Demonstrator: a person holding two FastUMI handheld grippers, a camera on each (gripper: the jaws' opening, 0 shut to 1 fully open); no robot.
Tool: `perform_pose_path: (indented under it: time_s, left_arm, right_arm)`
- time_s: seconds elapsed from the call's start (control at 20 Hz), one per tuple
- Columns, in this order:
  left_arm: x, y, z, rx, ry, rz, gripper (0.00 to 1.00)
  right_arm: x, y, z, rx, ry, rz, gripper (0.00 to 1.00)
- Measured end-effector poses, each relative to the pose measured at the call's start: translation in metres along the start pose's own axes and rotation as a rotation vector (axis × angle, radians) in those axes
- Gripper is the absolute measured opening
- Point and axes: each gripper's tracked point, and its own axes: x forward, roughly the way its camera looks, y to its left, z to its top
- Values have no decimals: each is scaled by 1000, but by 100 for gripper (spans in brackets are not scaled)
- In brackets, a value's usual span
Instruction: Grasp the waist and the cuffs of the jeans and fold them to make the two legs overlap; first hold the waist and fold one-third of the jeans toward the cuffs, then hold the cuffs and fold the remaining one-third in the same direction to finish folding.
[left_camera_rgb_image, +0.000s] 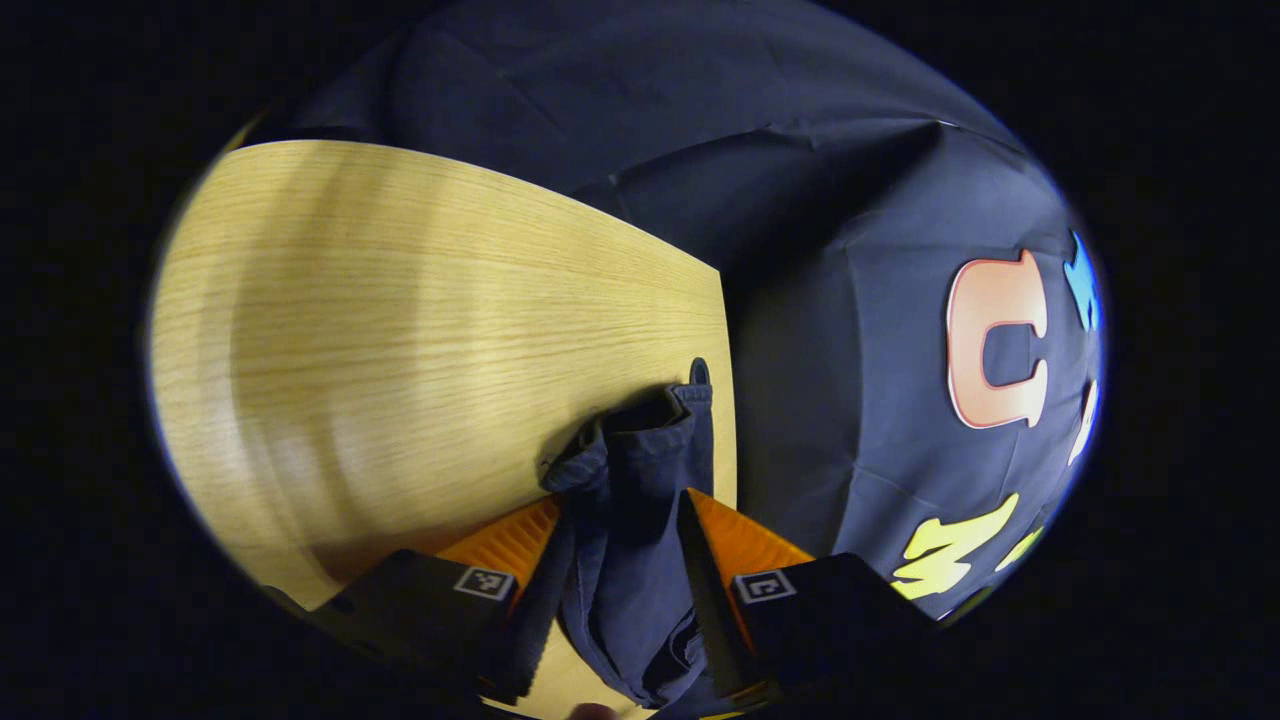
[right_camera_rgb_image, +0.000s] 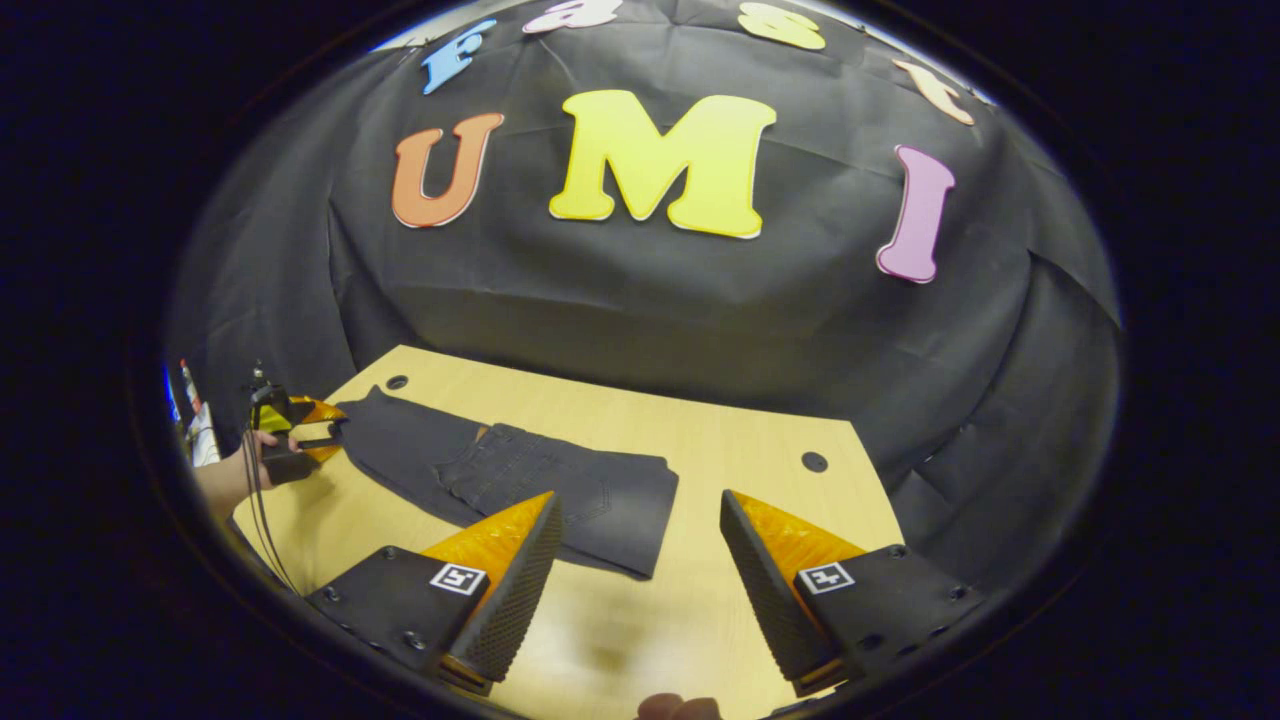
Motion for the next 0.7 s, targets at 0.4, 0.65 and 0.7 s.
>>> perform_pose_path:
  time_s: [0.4, 0.65, 0.7]
  left_arm:
    - [-11, -13, -4, 81, -18, -1, 14]
    - [-36, -69, -16, 191, -55, -63, 11]
    - [-42, -83, -22, 217, -61, -83, 11]
  right_arm:
    - [-23, -21, -17, 5, -4, -37, 96]
    - [-41, -42, -16, 33, -45, -59, 97]
    - [-45, -46, -16, 38, -53, -60, 97]
